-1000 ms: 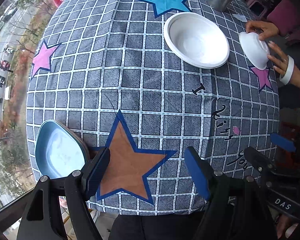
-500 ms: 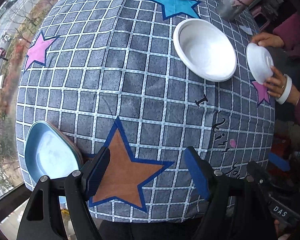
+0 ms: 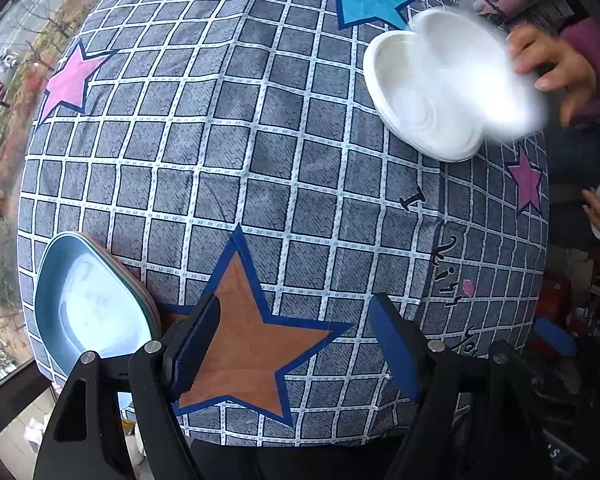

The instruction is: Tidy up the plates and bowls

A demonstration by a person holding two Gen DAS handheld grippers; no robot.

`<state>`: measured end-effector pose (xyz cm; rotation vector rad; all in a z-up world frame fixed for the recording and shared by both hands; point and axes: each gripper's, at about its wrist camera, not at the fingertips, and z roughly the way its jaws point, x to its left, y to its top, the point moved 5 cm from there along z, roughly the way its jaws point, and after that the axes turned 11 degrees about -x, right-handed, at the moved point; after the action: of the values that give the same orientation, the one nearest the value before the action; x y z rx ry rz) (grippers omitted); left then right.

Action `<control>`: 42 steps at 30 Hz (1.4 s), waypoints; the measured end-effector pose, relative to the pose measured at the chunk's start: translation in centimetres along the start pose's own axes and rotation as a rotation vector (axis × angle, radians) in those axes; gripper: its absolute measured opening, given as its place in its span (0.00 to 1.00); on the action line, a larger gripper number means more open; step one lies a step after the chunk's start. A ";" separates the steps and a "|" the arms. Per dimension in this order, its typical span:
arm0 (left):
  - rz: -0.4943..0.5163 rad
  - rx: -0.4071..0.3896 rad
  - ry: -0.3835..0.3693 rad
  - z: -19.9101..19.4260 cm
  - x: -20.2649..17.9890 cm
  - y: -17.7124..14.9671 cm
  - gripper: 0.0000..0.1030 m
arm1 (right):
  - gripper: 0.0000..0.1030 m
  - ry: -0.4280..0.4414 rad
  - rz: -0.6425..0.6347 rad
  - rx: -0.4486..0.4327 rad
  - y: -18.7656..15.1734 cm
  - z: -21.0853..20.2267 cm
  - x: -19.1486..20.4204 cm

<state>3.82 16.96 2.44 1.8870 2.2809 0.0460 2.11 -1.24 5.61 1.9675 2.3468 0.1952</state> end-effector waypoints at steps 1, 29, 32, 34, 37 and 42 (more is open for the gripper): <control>-0.002 0.001 0.002 0.0 0.0 0.0 0.77 | 0.77 0.000 -0.005 -0.002 0.0 0.0 0.2; 0.036 -0.035 0.075 -1.8 -0.5 0.0 0.77 | 0.77 0.039 0.071 -0.021 -0.5 -0.9 -1.4; 0.023 -0.020 0.087 -1.7 -0.1 -0.8 0.77 | 0.77 0.047 0.053 -0.013 -0.9 -0.7 -1.0; 0.022 -0.022 0.095 -1.8 -0.2 -1.0 0.77 | 0.77 0.053 0.054 -0.009 -1.2 -0.5 -1.1; 0.034 -0.037 0.106 -2.3 -0.7 -1.0 0.77 | 0.77 0.060 0.064 -0.008 -1.2 -0.5 -1.3; 0.066 -0.064 0.130 -2.9 -1.7 -0.7 0.77 | 0.77 0.075 0.064 -0.025 -0.7 -0.7 -1.6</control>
<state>2.94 15.44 5.43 1.9795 2.2684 0.2552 1.62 -2.97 6.14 2.0599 2.3156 0.3065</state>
